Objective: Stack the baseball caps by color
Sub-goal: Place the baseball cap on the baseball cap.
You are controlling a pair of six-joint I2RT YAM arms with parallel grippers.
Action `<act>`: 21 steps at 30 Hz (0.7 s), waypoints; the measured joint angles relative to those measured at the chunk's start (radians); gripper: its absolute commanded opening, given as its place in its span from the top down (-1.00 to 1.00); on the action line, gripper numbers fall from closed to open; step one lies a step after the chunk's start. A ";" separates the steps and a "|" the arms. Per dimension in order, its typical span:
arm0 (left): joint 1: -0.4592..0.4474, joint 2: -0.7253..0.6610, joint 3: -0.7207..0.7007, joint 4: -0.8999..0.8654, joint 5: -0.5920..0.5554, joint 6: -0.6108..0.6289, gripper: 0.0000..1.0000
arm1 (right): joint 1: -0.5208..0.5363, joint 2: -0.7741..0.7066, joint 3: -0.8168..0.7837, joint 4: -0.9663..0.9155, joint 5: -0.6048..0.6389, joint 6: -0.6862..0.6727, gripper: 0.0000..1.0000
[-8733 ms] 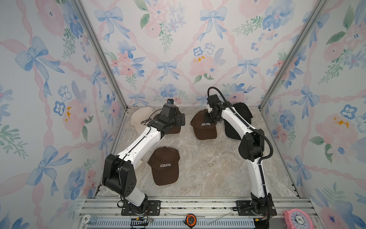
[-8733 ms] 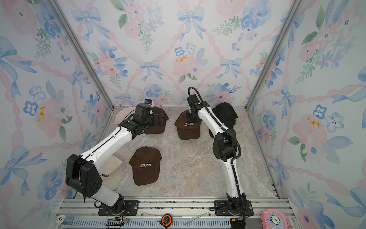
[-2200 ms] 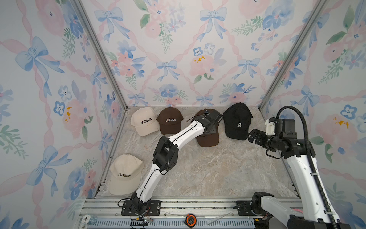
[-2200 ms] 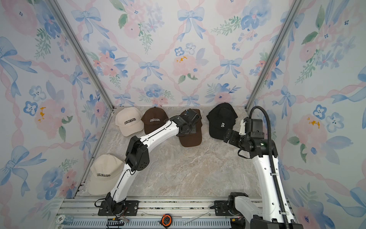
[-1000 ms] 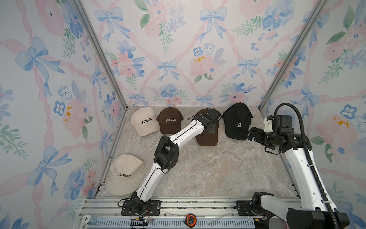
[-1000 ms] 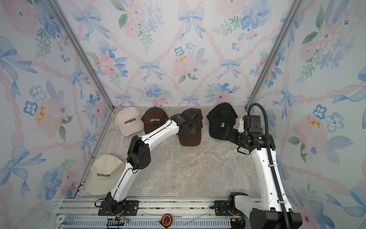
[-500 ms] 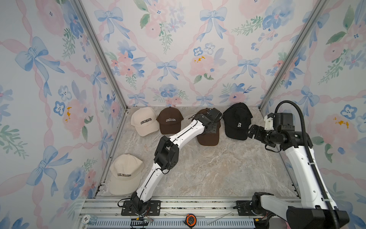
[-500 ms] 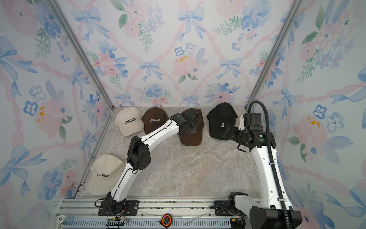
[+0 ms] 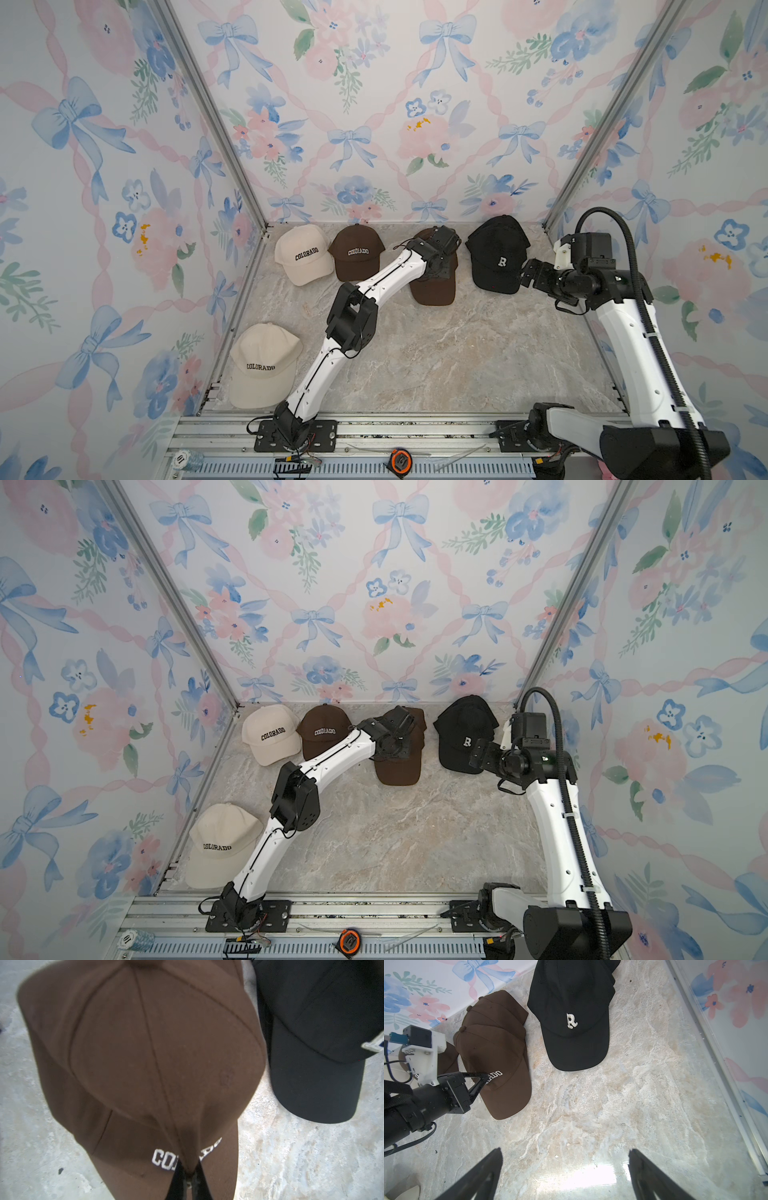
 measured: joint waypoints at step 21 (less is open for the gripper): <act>0.031 0.010 -0.004 0.003 0.056 0.039 0.01 | 0.014 0.084 0.031 0.019 0.000 0.023 -0.92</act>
